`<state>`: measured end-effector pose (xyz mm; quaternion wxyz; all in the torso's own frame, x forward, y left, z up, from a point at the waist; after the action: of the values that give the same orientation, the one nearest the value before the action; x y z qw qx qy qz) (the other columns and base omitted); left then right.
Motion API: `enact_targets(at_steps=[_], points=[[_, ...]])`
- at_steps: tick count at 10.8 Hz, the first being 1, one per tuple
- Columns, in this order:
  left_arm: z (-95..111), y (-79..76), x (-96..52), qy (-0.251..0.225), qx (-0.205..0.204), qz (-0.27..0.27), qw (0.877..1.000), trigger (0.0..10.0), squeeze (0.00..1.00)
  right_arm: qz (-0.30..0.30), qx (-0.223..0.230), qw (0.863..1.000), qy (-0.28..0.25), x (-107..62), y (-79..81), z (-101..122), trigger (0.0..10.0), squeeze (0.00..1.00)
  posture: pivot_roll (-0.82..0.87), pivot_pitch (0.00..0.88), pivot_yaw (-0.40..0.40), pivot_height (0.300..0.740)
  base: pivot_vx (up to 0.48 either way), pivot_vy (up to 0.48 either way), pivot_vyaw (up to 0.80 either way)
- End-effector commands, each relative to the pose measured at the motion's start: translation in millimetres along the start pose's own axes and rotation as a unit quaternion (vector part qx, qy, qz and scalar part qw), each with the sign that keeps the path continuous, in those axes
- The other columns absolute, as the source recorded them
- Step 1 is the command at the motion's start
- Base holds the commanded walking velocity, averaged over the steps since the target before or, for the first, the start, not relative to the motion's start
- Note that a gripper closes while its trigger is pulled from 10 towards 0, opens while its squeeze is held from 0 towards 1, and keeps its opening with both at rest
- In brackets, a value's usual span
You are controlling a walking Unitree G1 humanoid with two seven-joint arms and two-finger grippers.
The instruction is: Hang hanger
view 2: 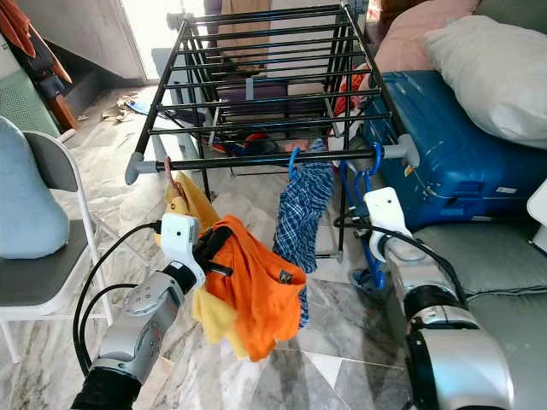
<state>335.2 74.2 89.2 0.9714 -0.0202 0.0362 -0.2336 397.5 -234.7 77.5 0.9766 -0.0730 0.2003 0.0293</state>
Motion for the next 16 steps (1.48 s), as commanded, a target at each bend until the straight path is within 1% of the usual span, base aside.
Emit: enact_targets(at_steps=[1,4,6,9,10,11,12,13,14,15,16], points=[[7,0.9,1.8,-0.009,0.008,-0.001,1.0,10.0,0.0,0.0,-0.003,1.0,-0.011,1.3,0.0,10,0.0,0.0,-0.15,0.0,0.083,0.74,0.0,0.0,0.0],[7,0.6,3.3,-0.006,0.006,0.0,1.0,10.0,0.0,0.001,-0.006,1.0,-0.007,1.2,-0.4,8,0.0,0.0,-0.15,0.0,0.083,0.74,0.0,0.0,0.0],[7,2.2,4.2,-0.004,0.009,0.009,1.0,10.0,0.0,0.002,-0.008,1.0,-0.01,1.0,-1.0,10,0.0,0.0,-0.15,0.0,0.08,0.74,0.0,0.0,0.0],[7,2.1,6.1,-0.005,0.01,0.011,1.0,10.0,0.0,0.009,-0.007,1.0,-0.011,1.0,1.3,8,0.0,0.0,-0.15,0.0,0.079,0.74,0.0,0.0,0.0],[8,2.5,6.2,-0.008,0.012,0.014,1.0,10.0,0.0,0.01,-0.006,1.0,-0.02,0.7,1.3,11,0.0,0.0,-0.15,0.0,0.076,0.74,0.0,0.0,0.0],[10,3.5,5.3,-0.016,0.014,0.021,1.0,10.0,0.0,0.002,-0.001,0.999,-0.049,-0.9,-2.0,17,0.0,0.0,-0.15,0.0,0.071,0.74,0.0,0.0,0.0],[12,4.6,3.2,-0.025,0.017,0.032,0.999,10.0,0.0,-0.022,0.025,0.995,-0.095,-5.9,-10.4,23,0.0,0.0,-0.15,0.0,0.068,0.74,0.0,0.0,0.0],[12,5.0,2.3,-0.027,0.019,0.037,0.999,10.0,0.0,-0.031,0.039,0.993,-0.109,-8.5,-13.8,22,0.0,0.0,-0.15,0.0,0.068,0.74,0.0,0.0,0.0],[10,4.7,0.9,-0.025,0.017,0.04,0.999,10.0,0.0,-0.046,0.056,0.989,-0.125,-15.3,-16.0,9,0.0,0.0,-0.16,0.0,0.076,0.74,0.0,0.0,0.0],[10,4.4,1.0,-0.025,0.019,0.041,0.999,10.0,0.0,-0.051,0.065,0.988,-0.129,-19.2,-15.5,1,0.0,0.0,-0.16,0.0,0.079,0.74,0.0,0.0,0.0],[11,4.0,2.8,-0.028,0.022,0.042,0.998,10.0,0.0,-0.054,0.076,0.988,-0.126,-24.4,-12.8,-14,2.2,0.0,-0.17,0.0,0.082,0.74,0.0,0.0,0.0]])
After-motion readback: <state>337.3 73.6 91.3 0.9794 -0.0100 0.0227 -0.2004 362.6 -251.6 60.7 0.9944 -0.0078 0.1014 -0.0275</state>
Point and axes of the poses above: a point about 5 cm out from each wrist's last joint towards the gripper, its own x axis pointing out of the wrist towards the gripper, its own z axis along the axis of the wrist's last joint, y = z × x, the point moved 4 cm from there along x, pointing out of the wrist towards the gripper, and after that the axes turned 8 degrees about x, right-handed, at the moved point
